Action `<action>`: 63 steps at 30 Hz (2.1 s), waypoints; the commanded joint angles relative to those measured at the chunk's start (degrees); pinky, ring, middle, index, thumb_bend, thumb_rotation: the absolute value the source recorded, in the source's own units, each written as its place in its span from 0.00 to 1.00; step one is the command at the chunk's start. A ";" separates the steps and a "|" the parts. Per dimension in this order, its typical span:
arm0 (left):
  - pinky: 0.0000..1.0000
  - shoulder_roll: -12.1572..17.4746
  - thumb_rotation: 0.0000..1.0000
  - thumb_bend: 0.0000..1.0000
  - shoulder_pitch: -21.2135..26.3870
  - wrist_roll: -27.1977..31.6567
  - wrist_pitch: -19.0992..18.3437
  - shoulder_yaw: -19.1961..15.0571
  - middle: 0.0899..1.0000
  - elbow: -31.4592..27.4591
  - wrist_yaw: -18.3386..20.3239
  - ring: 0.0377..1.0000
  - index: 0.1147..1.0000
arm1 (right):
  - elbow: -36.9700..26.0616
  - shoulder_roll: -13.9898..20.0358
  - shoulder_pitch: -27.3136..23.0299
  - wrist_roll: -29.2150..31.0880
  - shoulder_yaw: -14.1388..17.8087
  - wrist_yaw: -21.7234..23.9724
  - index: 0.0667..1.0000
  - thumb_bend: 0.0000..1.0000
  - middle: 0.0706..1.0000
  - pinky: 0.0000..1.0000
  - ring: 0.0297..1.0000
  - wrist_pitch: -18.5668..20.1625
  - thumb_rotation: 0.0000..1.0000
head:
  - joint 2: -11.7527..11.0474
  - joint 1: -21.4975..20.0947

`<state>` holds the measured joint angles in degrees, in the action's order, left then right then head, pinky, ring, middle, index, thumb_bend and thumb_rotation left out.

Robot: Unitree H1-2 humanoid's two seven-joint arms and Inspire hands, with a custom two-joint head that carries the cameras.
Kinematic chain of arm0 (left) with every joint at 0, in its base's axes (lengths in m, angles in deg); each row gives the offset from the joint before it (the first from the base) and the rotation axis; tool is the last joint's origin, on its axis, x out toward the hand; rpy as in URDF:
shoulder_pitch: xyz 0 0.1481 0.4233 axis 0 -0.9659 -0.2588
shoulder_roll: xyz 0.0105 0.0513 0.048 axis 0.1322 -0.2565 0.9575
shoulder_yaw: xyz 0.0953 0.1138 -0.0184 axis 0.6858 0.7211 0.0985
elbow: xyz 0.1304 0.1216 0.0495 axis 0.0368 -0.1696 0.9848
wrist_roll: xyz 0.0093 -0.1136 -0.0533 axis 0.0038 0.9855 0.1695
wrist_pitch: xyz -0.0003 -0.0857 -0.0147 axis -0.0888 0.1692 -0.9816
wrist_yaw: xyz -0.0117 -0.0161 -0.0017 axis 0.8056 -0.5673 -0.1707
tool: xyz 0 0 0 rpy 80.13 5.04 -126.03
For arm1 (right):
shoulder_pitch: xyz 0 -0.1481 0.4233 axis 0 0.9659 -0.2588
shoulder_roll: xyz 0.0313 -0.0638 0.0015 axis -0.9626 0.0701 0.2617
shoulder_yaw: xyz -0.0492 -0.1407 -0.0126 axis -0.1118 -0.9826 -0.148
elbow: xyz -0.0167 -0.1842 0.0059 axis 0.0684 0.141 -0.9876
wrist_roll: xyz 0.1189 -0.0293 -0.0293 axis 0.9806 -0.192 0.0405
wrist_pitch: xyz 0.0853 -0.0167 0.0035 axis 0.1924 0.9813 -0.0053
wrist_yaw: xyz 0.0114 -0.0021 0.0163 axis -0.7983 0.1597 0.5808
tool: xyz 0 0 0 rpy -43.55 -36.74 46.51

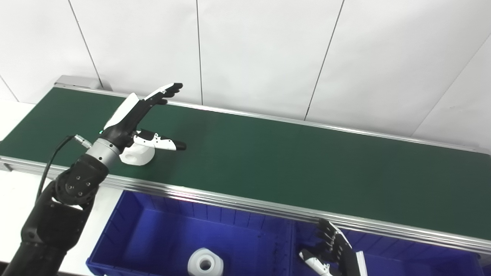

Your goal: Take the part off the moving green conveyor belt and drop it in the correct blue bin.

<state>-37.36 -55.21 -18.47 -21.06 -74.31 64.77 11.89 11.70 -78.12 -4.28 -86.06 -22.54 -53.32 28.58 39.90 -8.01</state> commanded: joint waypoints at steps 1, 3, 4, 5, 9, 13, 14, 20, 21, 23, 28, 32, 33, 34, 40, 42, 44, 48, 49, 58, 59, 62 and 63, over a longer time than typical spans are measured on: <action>0.85 2.37 0.43 0.75 3.95 -1.58 1.76 0.10 0.92 1.73 -0.09 0.92 0.91 | -1.20 0.31 -0.41 0.96 -0.05 -0.41 0.79 0.80 0.78 0.73 0.77 -3.33 0.38 | -0.07 0.53; 0.83 2.61 0.40 0.77 5.53 -3.07 3.03 0.71 0.93 5.43 -0.59 0.91 0.91 | -1.21 0.48 -0.40 1.09 -0.04 -0.60 0.78 0.80 0.78 0.73 0.77 -3.33 0.37 | -0.35 0.94; 0.83 2.73 0.39 0.77 6.38 -3.98 3.75 1.12 0.93 7.33 -0.92 0.91 0.90 | -1.26 0.51 -0.38 1.33 0.03 -0.56 0.78 0.80 0.78 0.73 0.77 -3.33 0.37 | -0.45 1.11; 0.83 2.77 0.39 0.78 6.93 -4.64 4.29 1.39 0.93 8.59 -1.17 0.91 0.91 | -1.28 0.55 -0.37 1.53 0.08 -0.52 0.78 0.81 0.78 0.73 0.76 -3.33 0.37 | -0.52 1.26; 0.81 3.74 0.35 0.81 9.68 -8.58 4.70 3.22 0.93 13.36 -1.43 0.89 0.91 | -1.26 0.83 -0.35 1.91 0.19 -0.69 0.76 0.83 0.77 0.73 0.76 -3.33 0.39 | -1.05 2.00; 0.80 4.29 0.32 0.82 11.79 -11.91 4.64 5.25 0.92 17.01 -1.57 0.89 0.91 | -0.96 1.11 -0.48 2.15 0.28 -0.76 0.76 0.83 0.76 0.72 0.76 -3.33 0.40 | -1.69 2.75; 0.83 4.39 0.34 0.82 12.28 -12.64 3.73 5.74 0.93 17.67 -1.10 0.91 0.92 | -0.82 1.22 -0.51 1.90 0.21 -1.11 0.75 0.84 0.75 0.72 0.75 -3.33 0.40 | -1.76 2.88; 0.96 4.42 0.28 0.84 13.81 -16.61 4.40 8.65 0.92 21.51 -2.95 0.95 0.92 | -0.48 1.85 -0.48 0.57 -0.40 -3.45 0.74 0.83 0.74 0.70 0.73 -3.33 0.42 | -2.30 3.81; 0.96 4.27 0.27 0.85 13.78 -17.35 4.30 9.06 0.92 21.75 -3.65 0.95 0.92 | -0.40 2.03 -0.49 0.12 -0.63 -4.07 0.74 0.83 0.74 0.69 0.73 -3.33 0.42 | -2.33 3.87; 0.95 3.91 0.23 0.86 13.80 -19.19 4.70 9.98 0.91 22.73 -5.74 0.93 0.91 | -0.33 2.32 -0.51 -0.09 -0.94 -4.72 0.74 0.84 0.74 0.69 0.73 -3.33 0.44 | -2.61 3.96; 0.95 2.56 0.15 0.87 14.16 -24.21 2.85 12.88 0.89 24.75 -9.47 0.93 0.89 | -0.46 2.84 -0.60 0.31 -1.57 -5.11 0.73 0.83 0.73 0.69 0.73 -3.33 0.42 | -2.83 4.07; 0.96 0.54 0.03 0.87 14.47 -27.80 2.14 15.71 0.88 27.24 -13.31 0.92 0.88 | -0.40 2.91 -0.67 0.58 -1.85 -5.82 0.72 0.83 0.73 0.68 0.72 -3.33 0.40 | -2.83 4.07; 0.96 0.02 0.01 0.87 14.60 -27.88 2.13 16.12 0.88 27.95 -13.65 0.92 0.87 | -0.35 2.84 -0.69 1.05 -1.71 -5.54 0.72 0.84 0.73 0.68 0.72 -3.33 0.39 | -2.85 4.02; 0.95 -0.53 0.00 0.87 14.70 -27.51 2.51 16.19 0.86 28.79 -14.04 0.91 0.85 | -0.30 2.98 -0.72 0.97 -1.83 -5.64 0.73 0.84 0.73 0.68 0.72 -3.33 0.41 | -2.85 4.02; 0.37 -4.21 0.00 0.53 14.42 -24.57 8.24 14.70 0.45 34.11 -21.60 0.39 0.52 | -0.38 3.01 -0.71 1.02 -1.84 -5.82 0.73 0.84 0.72 0.67 0.72 -3.33 0.41 | -2.75 3.78; 0.42 -5.14 0.00 0.50 14.20 -23.98 9.25 14.48 0.47 34.56 -22.78 0.39 0.46 | -0.42 3.00 -0.66 1.07 -1.83 -5.83 0.73 0.83 0.72 0.68 0.72 -3.33 0.41 | -2.60 3.96; 0.43 -5.72 0.00 0.50 13.99 -23.20 10.49 14.34 0.48 34.62 -23.60 0.39 0.45 | -0.47 3.05 -0.60 0.77 -1.94 -6.16 0.72 0.83 0.72 0.67 0.72 -3.33 0.41 | -2.53 3.86; 0.43 -6.46 0.00 0.50 13.32 -21.37 11.57 13.40 0.47 33.62 -24.16 0.39 0.45 | -0.60 2.90 -0.50 1.01 -2.01 -6.05 0.73 0.81 0.72 0.68 0.72 -3.33 0.41 | -2.26 3.57; 0.42 -6.54 0.00 0.50 13.21 -21.08 11.62 13.30 0.47 33.33 -24.10 0.38 0.45 | -0.56 2.91 -0.50 0.89 -2.06 -6.18 0.73 0.82 0.72 0.68 0.72 -3.33 0.41 | -2.26 3.57; 0.44 -5.59 0.00 0.50 8.59 -17.05 10.33 10.53 0.46 19.55 -19.54 0.39 0.45 | -1.17 2.14 -0.09 0.92 -2.10 -6.58 0.73 0.84 0.73 0.68 0.72 -3.33 0.43 | -1.27 2.42; 0.44 -5.50 0.00 0.50 6.99 -15.59 9.22 9.74 0.46 15.38 -17.92 0.39 0.46 | -1.24 2.09 -0.07 0.62 -2.21 -6.91 0.73 0.84 0.73 0.68 0.72 -3.33 0.44 | -0.59 1.40; 0.44 -5.57 0.00 0.50 2.60 -9.59 7.92 8.01 0.47 5.50 -12.43 0.39 0.46 | -1.55 2.07 -0.11 -0.26 -2.65 -7.69 0.73 0.84 0.73 0.68 0.72 -3.33 0.46 | 0.68 -0.79; 0.45 -5.54 0.00 0.50 1.22 -6.58 8.61 7.88 0.47 3.09 -10.13 0.39 0.46 | -1.76 2.05 -0.09 -0.44 -2.84 -7.86 0.73 0.84 0.73 0.67 0.72 -3.33 0.46 | 0.97 -1.60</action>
<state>-43.81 -54.24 -29.04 -13.47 -65.59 71.03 -0.45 11.80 -76.01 -4.01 -85.87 -25.20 -60.31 28.54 40.87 -9.66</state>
